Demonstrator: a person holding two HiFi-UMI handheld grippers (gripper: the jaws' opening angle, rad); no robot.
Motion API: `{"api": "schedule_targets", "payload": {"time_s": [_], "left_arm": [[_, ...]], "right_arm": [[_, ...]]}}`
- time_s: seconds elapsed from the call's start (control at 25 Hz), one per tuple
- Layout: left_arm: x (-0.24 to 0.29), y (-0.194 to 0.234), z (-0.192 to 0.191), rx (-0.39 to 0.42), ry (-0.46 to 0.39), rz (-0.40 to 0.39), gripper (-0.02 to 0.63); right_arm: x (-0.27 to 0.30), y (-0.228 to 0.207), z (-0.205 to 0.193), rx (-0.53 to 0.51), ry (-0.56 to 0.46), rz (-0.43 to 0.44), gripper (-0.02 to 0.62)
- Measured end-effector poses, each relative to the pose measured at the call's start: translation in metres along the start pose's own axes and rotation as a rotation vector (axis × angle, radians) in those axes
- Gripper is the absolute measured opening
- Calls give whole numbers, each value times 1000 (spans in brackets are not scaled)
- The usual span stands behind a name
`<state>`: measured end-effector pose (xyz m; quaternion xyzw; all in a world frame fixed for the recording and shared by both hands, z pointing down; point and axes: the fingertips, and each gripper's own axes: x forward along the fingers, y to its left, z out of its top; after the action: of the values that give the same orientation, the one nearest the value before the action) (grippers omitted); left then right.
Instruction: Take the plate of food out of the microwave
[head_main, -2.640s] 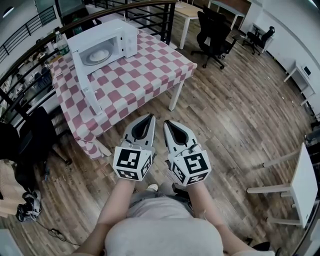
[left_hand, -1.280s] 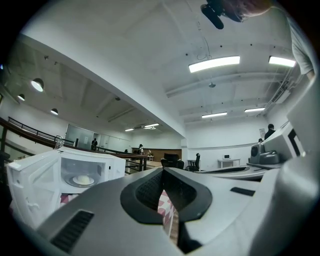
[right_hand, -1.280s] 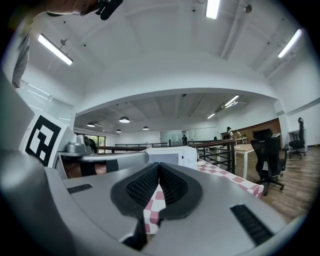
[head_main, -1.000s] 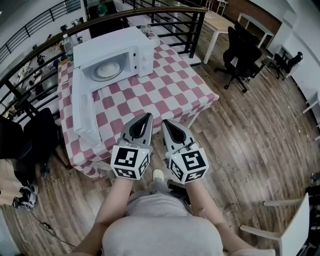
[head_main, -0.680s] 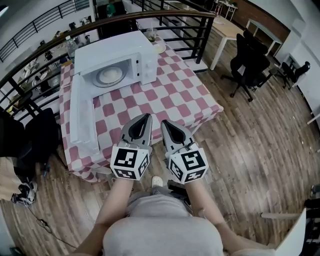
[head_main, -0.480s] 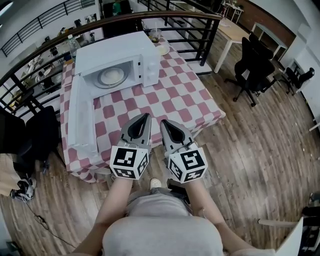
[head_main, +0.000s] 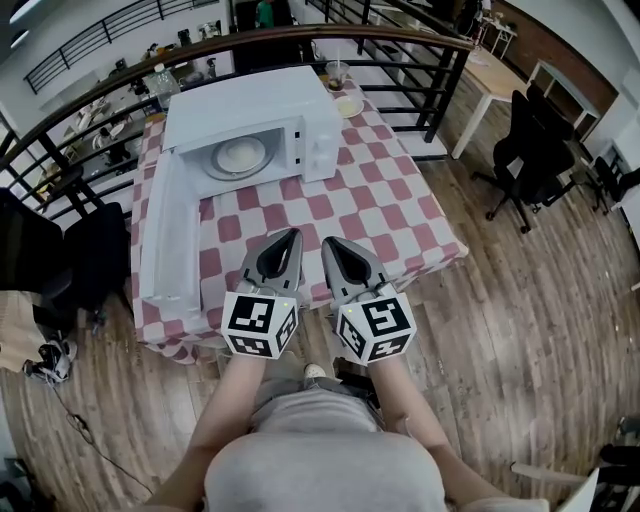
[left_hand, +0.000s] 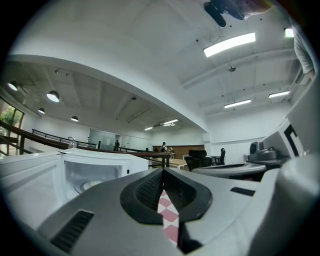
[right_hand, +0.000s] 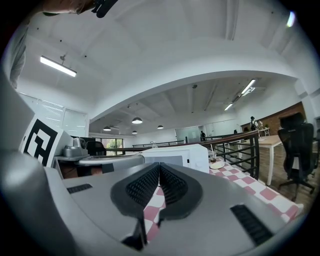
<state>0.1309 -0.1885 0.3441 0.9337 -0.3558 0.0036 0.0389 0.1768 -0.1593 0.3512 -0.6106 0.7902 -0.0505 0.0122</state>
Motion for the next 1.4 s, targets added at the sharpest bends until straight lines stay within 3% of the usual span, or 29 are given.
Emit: {"api": "schedule_targets", "payload": {"time_s": [0.52,1.4], "left_arm": [[24,46,-11,-7,7,71,3],[82,160,-25,-27,30,182,3]], "right_arm": [[60,-8,-8,31,4,58,26],[195,-16,-33,77,76,151,28]]}}
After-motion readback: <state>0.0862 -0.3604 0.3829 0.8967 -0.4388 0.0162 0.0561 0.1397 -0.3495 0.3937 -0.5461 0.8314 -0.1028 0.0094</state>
